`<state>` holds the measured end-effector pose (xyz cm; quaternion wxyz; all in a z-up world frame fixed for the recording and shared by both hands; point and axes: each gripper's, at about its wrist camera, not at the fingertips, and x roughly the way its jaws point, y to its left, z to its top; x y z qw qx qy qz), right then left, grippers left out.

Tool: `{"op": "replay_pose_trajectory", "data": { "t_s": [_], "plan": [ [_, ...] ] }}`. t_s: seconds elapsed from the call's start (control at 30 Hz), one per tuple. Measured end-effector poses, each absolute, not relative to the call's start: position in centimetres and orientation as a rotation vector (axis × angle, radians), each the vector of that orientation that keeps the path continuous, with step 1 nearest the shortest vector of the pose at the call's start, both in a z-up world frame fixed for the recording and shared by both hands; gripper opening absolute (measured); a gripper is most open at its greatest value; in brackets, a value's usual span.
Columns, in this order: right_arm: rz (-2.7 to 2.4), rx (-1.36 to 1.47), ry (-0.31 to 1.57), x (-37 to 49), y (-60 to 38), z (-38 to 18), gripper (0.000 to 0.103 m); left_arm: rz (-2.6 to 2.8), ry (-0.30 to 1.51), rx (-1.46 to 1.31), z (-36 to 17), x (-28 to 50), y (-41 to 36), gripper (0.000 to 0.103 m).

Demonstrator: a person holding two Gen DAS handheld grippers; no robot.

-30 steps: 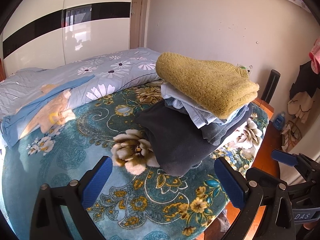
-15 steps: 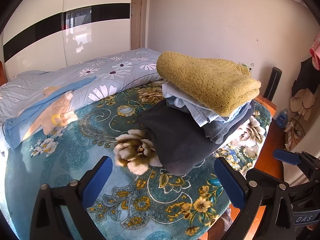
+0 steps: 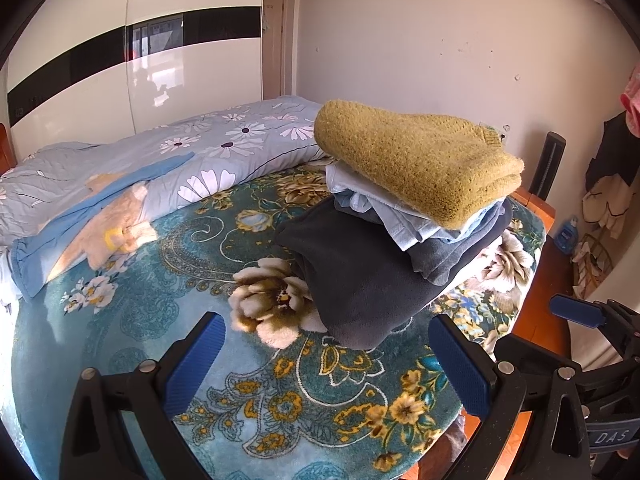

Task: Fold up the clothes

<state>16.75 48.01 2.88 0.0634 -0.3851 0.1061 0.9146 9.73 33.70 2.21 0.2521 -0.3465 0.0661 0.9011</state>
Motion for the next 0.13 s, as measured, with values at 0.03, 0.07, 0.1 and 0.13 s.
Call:
{"op": "replay_pose_trajectory", "data": {
  "t_s": [0.03, 0.07, 0.1, 0.13],
  "plan": [
    [2.762, -1.163, 0.319, 16.75, 48.01, 2.89, 0.1, 2.453, 0.183, -0.938, 2.23, 9.75, 33.7, 0.103],
    [2.762, -1.163, 0.32, 16.77, 48.0, 2.89, 0.1, 2.452, 0.183, -0.938, 2.24, 9.75, 33.7, 0.103],
    [2.763, -1.163, 0.32, 16.78, 48.0, 2.89, 0.1, 2.449, 0.182, -0.941, 2.24, 9.72, 33.72, 0.103],
    [2.762, -1.162, 0.321, 16.79, 48.01, 2.9, 0.1, 2.446, 0.18, -0.943, 2.24, 9.69, 33.73, 0.103]
  ]
}}
